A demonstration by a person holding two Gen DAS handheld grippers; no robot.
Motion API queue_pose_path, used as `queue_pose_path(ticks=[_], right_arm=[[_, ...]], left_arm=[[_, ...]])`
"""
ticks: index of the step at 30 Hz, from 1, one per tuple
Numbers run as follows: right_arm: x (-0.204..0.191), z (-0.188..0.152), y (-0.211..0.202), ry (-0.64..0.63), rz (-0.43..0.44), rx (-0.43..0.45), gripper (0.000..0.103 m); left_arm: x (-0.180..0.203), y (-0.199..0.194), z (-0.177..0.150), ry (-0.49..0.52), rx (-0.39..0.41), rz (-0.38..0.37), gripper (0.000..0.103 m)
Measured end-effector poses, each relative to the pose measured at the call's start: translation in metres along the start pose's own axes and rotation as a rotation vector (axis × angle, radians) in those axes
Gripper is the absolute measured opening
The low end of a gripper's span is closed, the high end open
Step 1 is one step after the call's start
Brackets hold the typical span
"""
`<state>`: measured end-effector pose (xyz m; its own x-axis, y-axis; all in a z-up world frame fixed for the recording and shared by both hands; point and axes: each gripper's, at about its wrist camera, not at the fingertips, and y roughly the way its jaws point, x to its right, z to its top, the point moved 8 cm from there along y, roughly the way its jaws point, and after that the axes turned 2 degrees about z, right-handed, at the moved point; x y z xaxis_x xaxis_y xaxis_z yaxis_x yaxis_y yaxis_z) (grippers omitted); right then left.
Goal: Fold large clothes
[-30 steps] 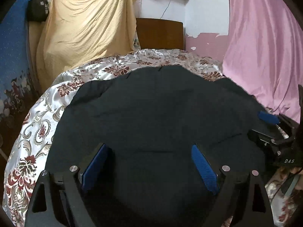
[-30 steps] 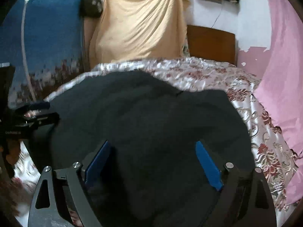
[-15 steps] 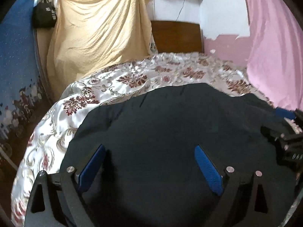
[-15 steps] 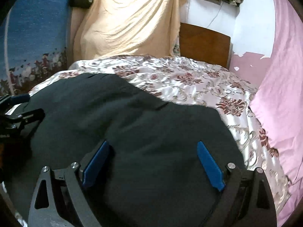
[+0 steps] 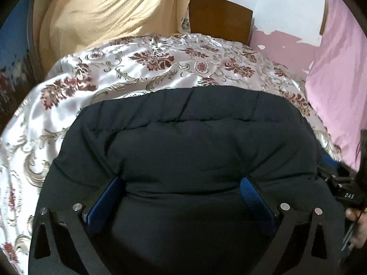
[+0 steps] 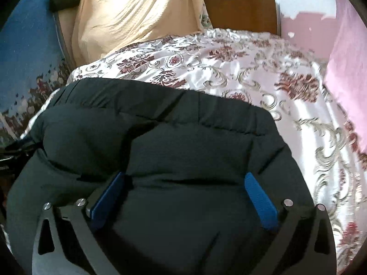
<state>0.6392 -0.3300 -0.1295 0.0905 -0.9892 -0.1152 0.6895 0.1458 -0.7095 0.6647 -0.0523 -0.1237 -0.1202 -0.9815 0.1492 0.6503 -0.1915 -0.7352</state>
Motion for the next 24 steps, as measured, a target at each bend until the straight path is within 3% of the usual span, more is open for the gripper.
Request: queue_pose_path(ticks=[12,24], right_arm=[[0.011,-0.005,0.021,0.11,0.133,0.026,0.102],[0.015,-0.006,0.026,0.134,0.162,0.033,0.102]], left_arm=[[-0.001,0.009,0.0,-0.023,0.051,-0.033,0.103],[0.0,0.012,0.001,-0.022,0.071,-0.043,0.103]])
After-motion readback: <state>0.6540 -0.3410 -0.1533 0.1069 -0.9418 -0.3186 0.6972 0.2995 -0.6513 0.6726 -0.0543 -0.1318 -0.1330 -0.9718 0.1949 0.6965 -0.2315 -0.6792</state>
